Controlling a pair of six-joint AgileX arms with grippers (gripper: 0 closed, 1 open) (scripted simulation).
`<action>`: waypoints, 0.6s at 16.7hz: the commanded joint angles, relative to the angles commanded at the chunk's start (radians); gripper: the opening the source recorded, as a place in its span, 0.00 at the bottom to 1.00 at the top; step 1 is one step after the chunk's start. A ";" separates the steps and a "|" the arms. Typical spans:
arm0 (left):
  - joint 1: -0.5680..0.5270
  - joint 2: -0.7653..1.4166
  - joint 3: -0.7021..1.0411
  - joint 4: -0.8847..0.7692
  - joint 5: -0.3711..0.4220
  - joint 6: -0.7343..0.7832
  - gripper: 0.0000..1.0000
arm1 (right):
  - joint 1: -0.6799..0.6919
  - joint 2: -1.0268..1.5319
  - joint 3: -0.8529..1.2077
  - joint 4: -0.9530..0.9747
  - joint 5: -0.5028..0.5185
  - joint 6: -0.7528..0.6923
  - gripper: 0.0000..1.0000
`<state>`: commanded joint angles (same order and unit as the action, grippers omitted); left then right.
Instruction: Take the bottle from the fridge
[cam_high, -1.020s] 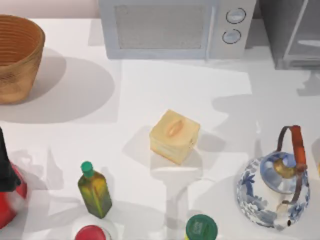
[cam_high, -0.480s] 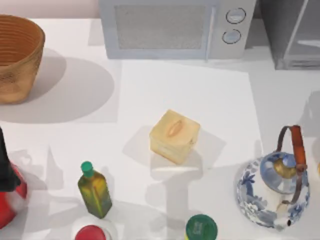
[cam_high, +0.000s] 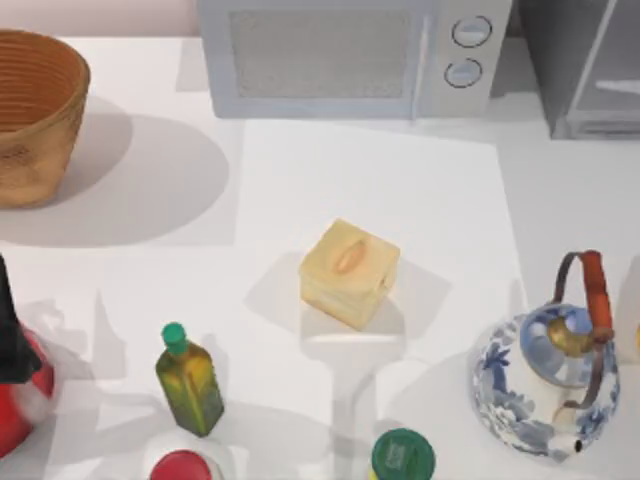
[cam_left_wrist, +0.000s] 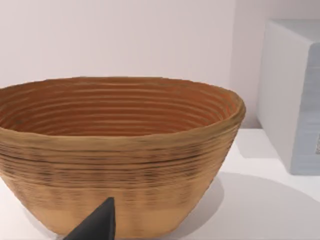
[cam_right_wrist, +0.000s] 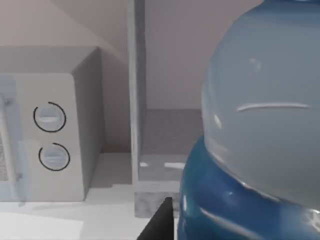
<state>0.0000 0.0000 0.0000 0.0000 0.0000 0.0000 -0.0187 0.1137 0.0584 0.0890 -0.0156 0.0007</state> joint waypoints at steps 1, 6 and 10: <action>0.000 0.000 0.000 0.000 0.000 0.000 1.00 | 0.007 -0.044 -0.022 -0.033 0.006 0.000 0.00; 0.000 0.000 0.000 0.000 0.000 0.000 1.00 | 0.019 -0.114 -0.058 -0.089 0.016 -0.001 0.00; 0.000 0.000 0.000 0.000 0.000 0.000 1.00 | 0.016 -0.109 -0.057 -0.087 0.014 0.001 0.00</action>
<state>0.0000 0.0000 0.0000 0.0000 0.0000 0.0000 -0.0031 0.0043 0.0017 0.0017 -0.0014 0.0018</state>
